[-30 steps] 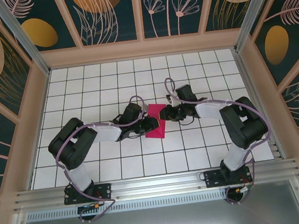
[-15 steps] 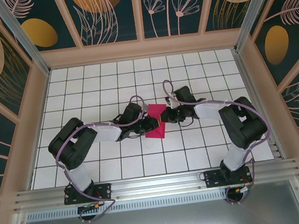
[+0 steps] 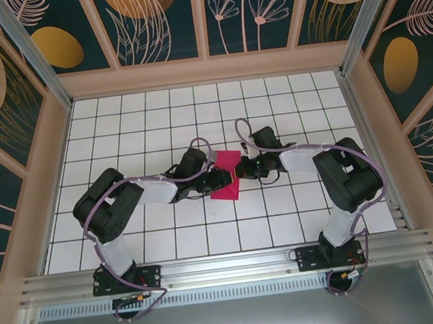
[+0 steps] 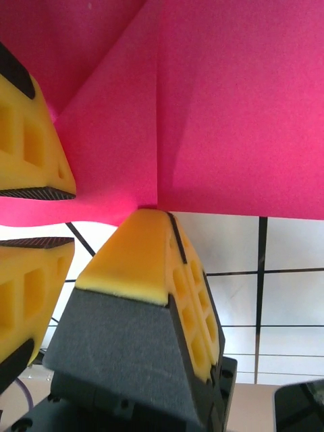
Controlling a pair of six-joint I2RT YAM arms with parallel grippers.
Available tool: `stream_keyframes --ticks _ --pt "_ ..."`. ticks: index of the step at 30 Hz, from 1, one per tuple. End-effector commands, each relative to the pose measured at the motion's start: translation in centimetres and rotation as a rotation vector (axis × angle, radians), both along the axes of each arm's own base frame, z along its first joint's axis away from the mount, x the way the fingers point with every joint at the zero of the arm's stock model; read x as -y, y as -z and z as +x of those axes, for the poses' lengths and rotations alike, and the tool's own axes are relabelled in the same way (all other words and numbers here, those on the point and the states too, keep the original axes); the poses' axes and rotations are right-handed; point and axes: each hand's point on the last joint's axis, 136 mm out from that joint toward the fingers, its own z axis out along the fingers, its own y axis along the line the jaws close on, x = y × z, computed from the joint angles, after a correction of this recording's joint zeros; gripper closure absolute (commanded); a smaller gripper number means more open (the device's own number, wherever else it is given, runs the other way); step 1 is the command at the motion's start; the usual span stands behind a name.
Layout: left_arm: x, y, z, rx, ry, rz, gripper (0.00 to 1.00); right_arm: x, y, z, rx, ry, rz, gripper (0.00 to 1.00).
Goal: Fold a paper plane with a square sheet of paper (pick it up from the middle)
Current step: Fold the triangle a second time at the center of the table.
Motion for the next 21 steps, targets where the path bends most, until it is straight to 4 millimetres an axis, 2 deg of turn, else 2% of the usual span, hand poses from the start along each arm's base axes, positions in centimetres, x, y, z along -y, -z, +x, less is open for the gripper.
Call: stream_keyframes --ticks 1,21 --pt "0.6 -0.44 0.66 0.014 0.014 -0.029 0.74 -0.08 0.42 0.38 0.005 -0.005 -0.027 0.94" --pt "0.77 0.44 0.51 -0.012 0.023 -0.018 0.74 0.03 0.64 0.93 0.009 0.007 -0.046 0.93"
